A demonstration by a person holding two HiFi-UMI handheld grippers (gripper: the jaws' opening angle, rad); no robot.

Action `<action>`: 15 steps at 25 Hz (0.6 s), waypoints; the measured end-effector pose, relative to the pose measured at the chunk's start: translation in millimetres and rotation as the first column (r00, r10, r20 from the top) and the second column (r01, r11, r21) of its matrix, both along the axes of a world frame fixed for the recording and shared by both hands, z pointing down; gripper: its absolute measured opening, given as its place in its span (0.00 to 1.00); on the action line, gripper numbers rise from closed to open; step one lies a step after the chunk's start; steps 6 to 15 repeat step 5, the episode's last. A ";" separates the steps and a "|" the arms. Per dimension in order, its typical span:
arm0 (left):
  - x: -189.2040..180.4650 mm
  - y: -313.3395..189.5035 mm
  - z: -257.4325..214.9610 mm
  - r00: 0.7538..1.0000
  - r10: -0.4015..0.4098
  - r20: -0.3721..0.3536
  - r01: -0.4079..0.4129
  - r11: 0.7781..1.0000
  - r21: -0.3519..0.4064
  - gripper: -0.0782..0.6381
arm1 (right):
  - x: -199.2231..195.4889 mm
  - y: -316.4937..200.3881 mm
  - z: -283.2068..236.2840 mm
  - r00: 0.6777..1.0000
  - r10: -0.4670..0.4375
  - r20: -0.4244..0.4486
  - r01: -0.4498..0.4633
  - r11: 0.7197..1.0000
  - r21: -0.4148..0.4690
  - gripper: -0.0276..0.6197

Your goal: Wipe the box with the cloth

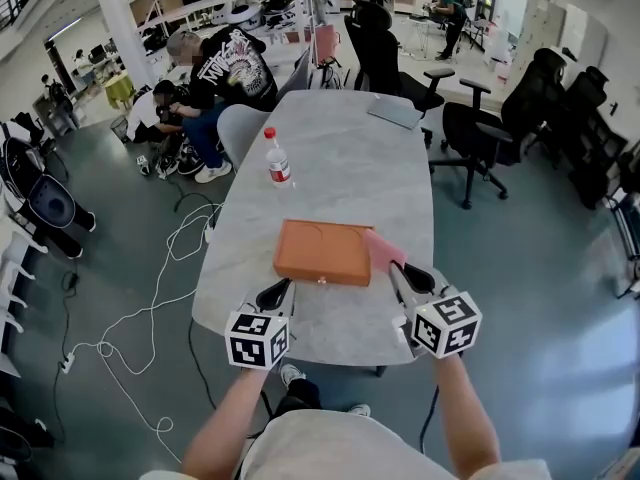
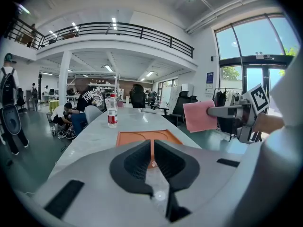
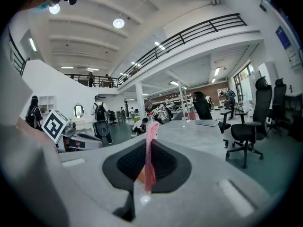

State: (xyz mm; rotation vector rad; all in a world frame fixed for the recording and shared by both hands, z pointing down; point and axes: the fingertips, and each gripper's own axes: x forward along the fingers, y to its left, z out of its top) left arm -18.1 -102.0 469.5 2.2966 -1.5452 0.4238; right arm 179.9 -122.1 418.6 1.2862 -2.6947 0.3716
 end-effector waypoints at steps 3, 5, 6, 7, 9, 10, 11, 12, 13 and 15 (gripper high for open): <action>3.7 0.9 0.1 1.000 0.005 0.003 -0.005 1.000 -0.003 0.15 | 3.6 1.7 0.1 1.000 0.004 -0.002 -0.004 1.000 0.002 0.07; 5.9 1.1 -0.1 1.000 0.006 0.004 -0.006 1.000 -0.003 0.15 | 5.9 2.3 0.6 1.000 0.005 -0.004 -0.005 1.000 0.004 0.07; 5.9 1.1 -0.1 1.000 0.006 0.004 -0.006 1.000 -0.003 0.15 | 5.9 2.3 0.6 1.000 0.005 -0.004 -0.005 1.000 0.004 0.07; 5.9 1.1 -0.1 1.000 0.006 0.004 -0.006 1.000 -0.003 0.15 | 5.9 2.3 0.6 1.000 0.005 -0.004 -0.005 1.000 0.004 0.07; 5.9 1.1 -0.1 1.000 0.006 0.004 -0.006 1.000 -0.003 0.15 | 5.9 2.3 0.6 1.000 0.005 -0.004 -0.005 1.000 0.004 0.07; 5.9 1.1 -0.1 1.000 0.006 0.004 -0.006 1.000 -0.003 0.15 | 5.9 2.3 0.6 1.000 0.005 -0.004 -0.005 1.000 0.004 0.07; 5.9 1.1 -0.1 1.000 0.006 0.004 -0.006 1.000 -0.003 0.15 | 5.9 2.3 0.6 1.000 0.005 -0.004 -0.005 1.000 0.004 0.07; 5.9 1.1 -0.1 1.000 0.006 0.004 -0.006 1.000 -0.003 0.15 | 5.9 2.3 0.6 1.000 0.005 -0.004 -0.005 1.000 0.004 0.07; 5.9 1.1 -0.1 1.000 0.006 0.004 -0.006 1.000 -0.003 0.15 | 5.9 2.3 0.6 1.000 0.005 -0.004 -0.005 1.000 0.004 0.07; 5.9 1.1 -0.1 1.000 0.006 0.004 -0.006 1.000 -0.003 0.15 | 5.9 2.3 0.6 1.000 0.005 -0.004 -0.005 1.000 0.004 0.07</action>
